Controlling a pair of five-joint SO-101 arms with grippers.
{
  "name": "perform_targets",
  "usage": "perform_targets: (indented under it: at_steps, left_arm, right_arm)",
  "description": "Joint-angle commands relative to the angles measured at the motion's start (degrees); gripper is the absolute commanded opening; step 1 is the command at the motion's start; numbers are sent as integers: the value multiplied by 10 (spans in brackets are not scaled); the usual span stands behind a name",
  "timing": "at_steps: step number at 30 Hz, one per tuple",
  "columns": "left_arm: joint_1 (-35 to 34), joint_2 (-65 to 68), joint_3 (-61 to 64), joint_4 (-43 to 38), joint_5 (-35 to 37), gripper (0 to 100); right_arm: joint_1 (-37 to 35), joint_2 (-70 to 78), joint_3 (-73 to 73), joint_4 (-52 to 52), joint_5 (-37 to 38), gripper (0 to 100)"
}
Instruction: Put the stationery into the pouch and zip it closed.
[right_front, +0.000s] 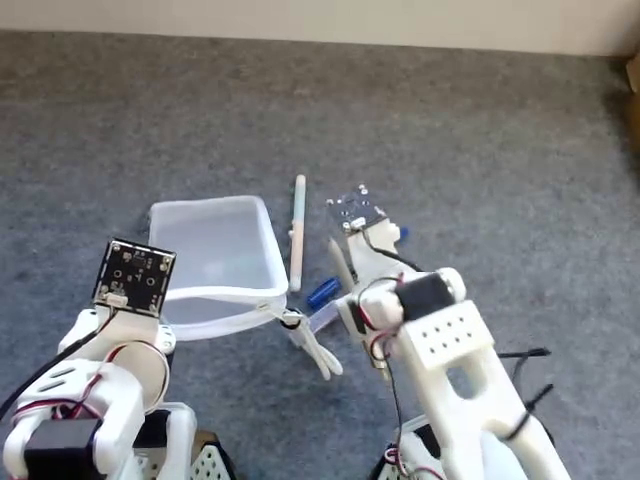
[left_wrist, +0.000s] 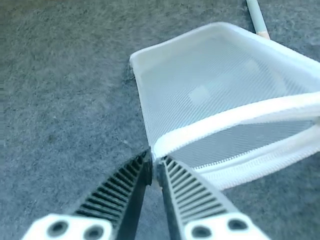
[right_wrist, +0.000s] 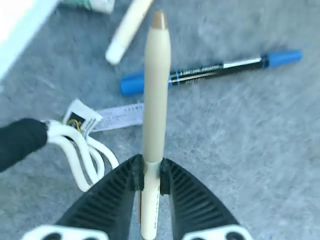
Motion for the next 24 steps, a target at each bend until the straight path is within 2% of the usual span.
perform_targets:
  at_steps: [1, 11, 14, 24]
  left_arm:
    - [-2, 15, -53, 5, -1, 7]
    - [-2, 207, -174, 31, 4, 7]
    - [-2, 225, -204, 31, 29, 7]
    - [0, 299, -287, 33, 52, 7]
  right_arm:
    - [-6, -82, -35, 8, -5, 4]
    - [-7, -211, -36, 6, -4, 4]
    - [-9, -248, -37, 3, -4, 4]
    - [-96, -288, -163, 3, -9, 4]
